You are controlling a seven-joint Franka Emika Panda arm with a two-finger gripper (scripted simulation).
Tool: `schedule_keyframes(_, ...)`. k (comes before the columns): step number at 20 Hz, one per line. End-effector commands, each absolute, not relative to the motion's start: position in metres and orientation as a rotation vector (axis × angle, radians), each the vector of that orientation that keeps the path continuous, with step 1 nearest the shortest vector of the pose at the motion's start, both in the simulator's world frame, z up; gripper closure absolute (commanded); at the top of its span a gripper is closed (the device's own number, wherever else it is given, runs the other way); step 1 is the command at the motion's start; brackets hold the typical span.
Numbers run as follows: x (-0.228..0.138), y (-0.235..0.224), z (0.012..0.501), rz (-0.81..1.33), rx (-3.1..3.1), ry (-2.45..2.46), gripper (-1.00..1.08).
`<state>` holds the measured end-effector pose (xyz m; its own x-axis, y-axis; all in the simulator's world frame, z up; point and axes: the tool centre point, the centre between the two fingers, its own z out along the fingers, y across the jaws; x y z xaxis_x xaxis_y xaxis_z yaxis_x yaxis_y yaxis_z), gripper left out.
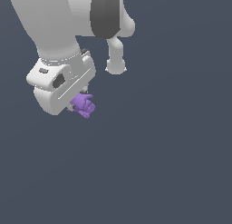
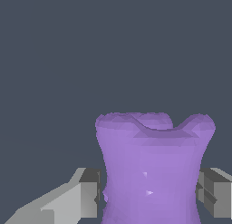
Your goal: Pick up the object and move it to a goal position.
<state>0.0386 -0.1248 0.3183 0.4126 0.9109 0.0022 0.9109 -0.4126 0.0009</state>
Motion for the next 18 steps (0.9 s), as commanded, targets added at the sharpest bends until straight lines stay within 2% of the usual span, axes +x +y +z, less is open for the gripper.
schedule_keyframes(1,0.041,-0.136,0.339,-0.002,-2.639,-1.703,1.08)
schedule_keyframes(9,0.047,-0.159,0.378,-0.001,-2.640,-1.702,1.08)
schedule_keyframes(18,0.050,-0.168,0.392,0.000,-2.641,-1.702,1.08)
